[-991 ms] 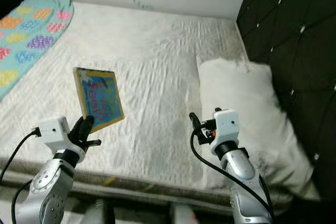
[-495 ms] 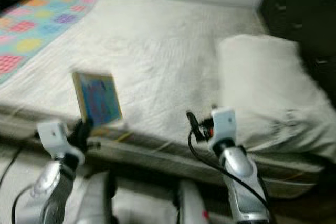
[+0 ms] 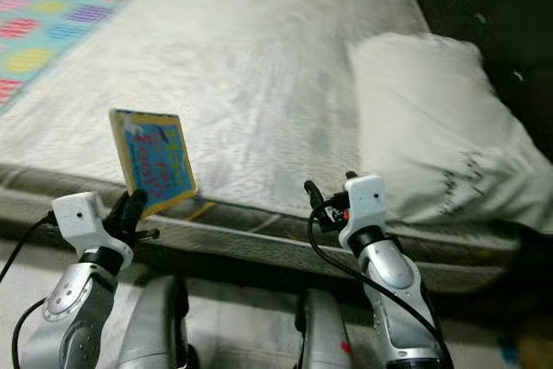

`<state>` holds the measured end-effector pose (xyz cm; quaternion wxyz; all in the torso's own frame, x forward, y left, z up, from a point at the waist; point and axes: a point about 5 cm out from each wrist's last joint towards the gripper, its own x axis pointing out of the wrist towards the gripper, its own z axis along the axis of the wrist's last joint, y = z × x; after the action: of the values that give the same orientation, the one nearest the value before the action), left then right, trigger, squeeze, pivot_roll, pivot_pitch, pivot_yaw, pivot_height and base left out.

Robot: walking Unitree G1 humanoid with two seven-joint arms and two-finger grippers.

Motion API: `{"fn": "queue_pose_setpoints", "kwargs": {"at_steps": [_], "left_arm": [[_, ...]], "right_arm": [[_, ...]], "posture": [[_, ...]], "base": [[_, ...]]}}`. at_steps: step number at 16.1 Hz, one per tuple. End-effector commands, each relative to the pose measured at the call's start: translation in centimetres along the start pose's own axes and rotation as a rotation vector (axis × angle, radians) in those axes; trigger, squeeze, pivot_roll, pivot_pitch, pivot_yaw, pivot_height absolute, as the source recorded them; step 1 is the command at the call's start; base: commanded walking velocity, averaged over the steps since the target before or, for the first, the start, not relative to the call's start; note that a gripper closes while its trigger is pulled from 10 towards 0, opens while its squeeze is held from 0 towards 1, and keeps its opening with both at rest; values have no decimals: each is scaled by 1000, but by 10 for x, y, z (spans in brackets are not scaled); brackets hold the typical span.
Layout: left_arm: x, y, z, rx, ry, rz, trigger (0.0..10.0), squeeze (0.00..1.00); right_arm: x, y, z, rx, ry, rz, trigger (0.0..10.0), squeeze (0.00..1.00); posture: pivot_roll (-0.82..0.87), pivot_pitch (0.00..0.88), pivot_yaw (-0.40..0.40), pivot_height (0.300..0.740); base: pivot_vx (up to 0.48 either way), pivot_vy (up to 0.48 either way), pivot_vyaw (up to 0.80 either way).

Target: Clean up the room

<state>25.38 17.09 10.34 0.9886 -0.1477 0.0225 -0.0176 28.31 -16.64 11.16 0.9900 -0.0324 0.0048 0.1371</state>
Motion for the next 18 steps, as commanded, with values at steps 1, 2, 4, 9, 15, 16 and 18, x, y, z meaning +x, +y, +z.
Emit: {"fn": "queue_pose_setpoints", "kwargs": {"at_steps": [1,2,4,9,15,16,18], "left_arm": [[3,-6,8,5,-42,-26,10000,0],[4,-6,8,5,-43,-25,10000,0],[5,-8,13,4,-57,-32,10000,0],[-6,-2,20,-7,-102,48,10000,0],[-12,-1,27,7,-96,29,10000,0],[-10,-1,29,6,-100,33,10000,0],[-4,-4,35,0,-123,5,10000,0]], "right_arm": [[1,-3,3,2,-13,-2,10000,0],[1,-3,4,2,-16,-2,10000,0],[0,-3,6,5,-26,-7,10000,0],[-1,-3,6,11,6,59,10000,0],[-3,8,9,40,7,58,10000,0],[-6,6,7,52,15,53,10000,0],[-6,3,6,53,17,26,10000,0]], "posture": [[-134,112,-38,573],[-134,112,-38,573],[-136,94,-43,565],[-89,141,-126,565],[-84,215,-124,565],[-81,219,-119,565],[-92,214,-104,565]], "base": [[0,0,0],[0,0,0],[0,0,0],[0,0,0],[0,0,0],[0,0,0],[0,0,0]]}}
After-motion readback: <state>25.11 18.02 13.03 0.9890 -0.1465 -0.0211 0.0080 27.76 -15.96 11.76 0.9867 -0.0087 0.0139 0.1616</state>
